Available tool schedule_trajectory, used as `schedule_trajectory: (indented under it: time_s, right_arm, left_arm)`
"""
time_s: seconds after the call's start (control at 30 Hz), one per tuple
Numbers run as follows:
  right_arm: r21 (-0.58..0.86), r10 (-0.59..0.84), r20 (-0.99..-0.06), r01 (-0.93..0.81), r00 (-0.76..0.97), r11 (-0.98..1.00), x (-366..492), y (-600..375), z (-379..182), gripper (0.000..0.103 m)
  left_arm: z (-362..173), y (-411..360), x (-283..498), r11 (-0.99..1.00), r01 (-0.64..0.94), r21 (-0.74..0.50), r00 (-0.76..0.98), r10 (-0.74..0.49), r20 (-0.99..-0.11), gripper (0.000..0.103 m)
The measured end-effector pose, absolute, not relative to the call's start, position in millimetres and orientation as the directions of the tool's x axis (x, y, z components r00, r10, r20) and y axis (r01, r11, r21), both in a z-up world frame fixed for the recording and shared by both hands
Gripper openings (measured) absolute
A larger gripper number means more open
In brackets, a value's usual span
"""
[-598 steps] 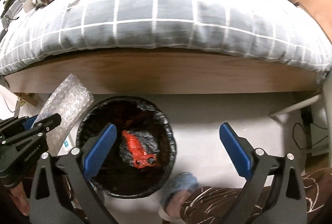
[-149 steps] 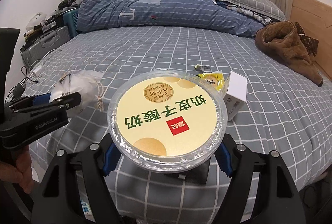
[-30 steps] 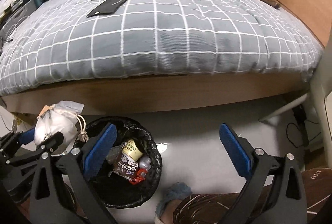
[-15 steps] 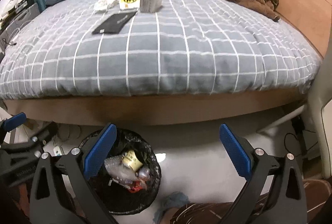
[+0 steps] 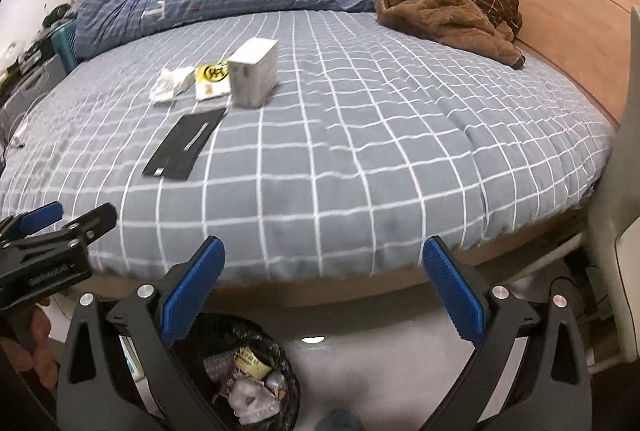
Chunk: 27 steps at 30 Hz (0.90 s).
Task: Collect trash
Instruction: 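Move both open tools back over the remaining trash on the bed, then grasp the black packet with the left tool while the right tool grasps the white box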
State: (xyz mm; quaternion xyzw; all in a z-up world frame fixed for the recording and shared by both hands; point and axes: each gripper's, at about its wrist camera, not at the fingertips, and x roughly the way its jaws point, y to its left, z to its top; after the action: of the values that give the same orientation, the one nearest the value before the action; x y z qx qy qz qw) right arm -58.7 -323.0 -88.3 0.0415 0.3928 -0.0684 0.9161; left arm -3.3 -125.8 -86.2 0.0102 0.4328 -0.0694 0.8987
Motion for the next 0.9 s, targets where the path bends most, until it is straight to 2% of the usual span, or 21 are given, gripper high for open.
schedule_trajectory:
  time_s: [0.3, 0.4, 0.6, 0.63, 0.9]
  right_arm:
    - [0.023, -0.089, -0.721, 0.152, 0.687, 0.988, -25, -335, -84, 0.095]
    - [0.026, -0.088, -0.722, 0.153, 0.687, 0.988, -13, -336, -84, 0.095]
    - [0.017, -0.088, -0.716, 0.143, 0.692, 0.99, 16, -332, -81, 0.095]
    - [0.016, -0.087, -0.716, 0.141, 0.693, 0.99, 20, -331, -80, 0.095]
    - [-0.027, -0.101, -0.713, 0.116, 0.694, 0.993, 56, -317, -81, 0.095]
  left_arm:
    - [-101, -161, 55, 0.984, 0.175, -0.018, 0.593, -0.12, -0.796, 0.096]
    - [-104, -170, 71, 0.982, 0.191, -0.011, 0.59, -0.124, -0.798, 0.091]
    - [-117, -180, 97, 0.977, 0.214, -0.008, 0.546, -0.127, -0.828, 0.065]
    - [-117, -182, 99, 0.976, 0.218, -0.005, 0.543, -0.126, -0.83, 0.057]
    - [-110, -168, 106, 0.973, 0.229, -0.031, 0.534, -0.152, -0.832, 0.043]
